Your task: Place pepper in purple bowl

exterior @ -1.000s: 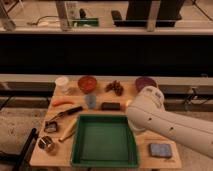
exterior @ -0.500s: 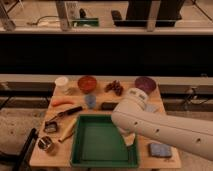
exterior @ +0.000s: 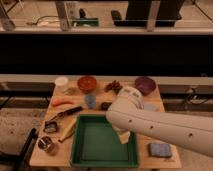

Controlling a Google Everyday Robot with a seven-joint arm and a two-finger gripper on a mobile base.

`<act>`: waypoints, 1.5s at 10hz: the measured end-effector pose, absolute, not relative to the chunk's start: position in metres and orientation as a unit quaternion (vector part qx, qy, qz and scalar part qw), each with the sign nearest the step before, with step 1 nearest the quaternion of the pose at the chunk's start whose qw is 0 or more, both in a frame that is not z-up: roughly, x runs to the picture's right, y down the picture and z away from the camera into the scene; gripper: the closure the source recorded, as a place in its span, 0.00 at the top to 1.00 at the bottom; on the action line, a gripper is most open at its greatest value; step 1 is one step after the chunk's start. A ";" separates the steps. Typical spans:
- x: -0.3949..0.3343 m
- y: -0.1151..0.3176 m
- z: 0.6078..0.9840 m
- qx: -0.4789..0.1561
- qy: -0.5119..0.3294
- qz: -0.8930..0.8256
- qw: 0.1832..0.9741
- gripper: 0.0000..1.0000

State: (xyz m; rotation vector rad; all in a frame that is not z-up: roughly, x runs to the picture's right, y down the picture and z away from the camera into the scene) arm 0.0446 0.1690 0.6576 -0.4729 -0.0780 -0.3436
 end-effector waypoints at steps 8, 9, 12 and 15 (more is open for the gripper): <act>-0.148 0.153 0.688 -0.228 -0.087 -0.259 0.934 0.80; -0.165 0.150 0.694 -0.228 -0.091 -0.266 0.932 0.80; -0.212 0.134 0.725 -0.222 -0.098 -0.283 0.928 0.80; -0.255 0.123 0.757 -0.220 -0.100 -0.293 0.925 0.80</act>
